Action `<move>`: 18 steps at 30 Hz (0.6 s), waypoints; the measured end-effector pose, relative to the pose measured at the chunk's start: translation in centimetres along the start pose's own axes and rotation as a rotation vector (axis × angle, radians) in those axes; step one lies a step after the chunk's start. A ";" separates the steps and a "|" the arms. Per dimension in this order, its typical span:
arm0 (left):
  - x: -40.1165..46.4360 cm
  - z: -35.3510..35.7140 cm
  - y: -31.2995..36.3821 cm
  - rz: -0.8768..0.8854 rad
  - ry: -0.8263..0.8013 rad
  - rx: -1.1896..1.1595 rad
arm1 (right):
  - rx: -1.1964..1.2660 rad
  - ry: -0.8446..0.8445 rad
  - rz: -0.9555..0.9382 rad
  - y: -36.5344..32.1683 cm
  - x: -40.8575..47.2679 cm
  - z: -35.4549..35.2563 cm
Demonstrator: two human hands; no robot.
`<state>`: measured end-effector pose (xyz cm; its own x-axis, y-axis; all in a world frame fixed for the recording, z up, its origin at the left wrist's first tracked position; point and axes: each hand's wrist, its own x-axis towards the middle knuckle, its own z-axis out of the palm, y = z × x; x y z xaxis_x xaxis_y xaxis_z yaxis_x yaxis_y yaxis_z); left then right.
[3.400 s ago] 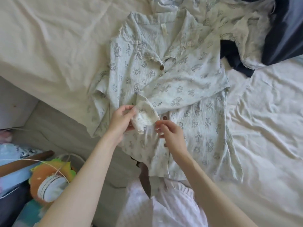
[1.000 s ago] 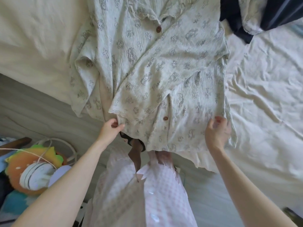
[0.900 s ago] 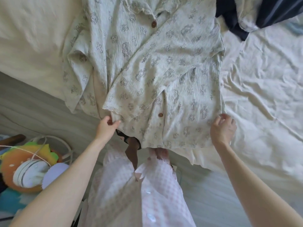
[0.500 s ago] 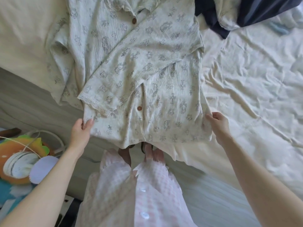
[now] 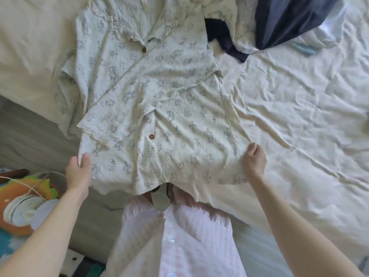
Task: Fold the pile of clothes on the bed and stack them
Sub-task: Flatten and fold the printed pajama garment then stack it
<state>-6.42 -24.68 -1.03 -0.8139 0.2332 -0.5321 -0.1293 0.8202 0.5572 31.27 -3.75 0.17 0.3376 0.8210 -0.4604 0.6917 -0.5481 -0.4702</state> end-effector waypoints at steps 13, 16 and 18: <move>-2.2 -0.4 -2.5 -0.120 -0.188 0.162 | -0.023 -0.077 0.157 3.9 1.1 -0.2; -2.8 -0.3 -3.2 -0.038 -0.156 0.228 | -0.055 -0.056 0.166 3.9 1.1 -0.1; -3.2 -0.3 -3.7 0.002 -0.168 0.235 | -0.055 -0.017 0.145 3.8 1.1 0.2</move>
<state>-3.54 -28.58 -1.21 -0.7065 0.3024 -0.6399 0.0229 0.9134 0.4063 34.11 -4.96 -2.26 0.4263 0.7307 -0.5333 0.6704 -0.6510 -0.3561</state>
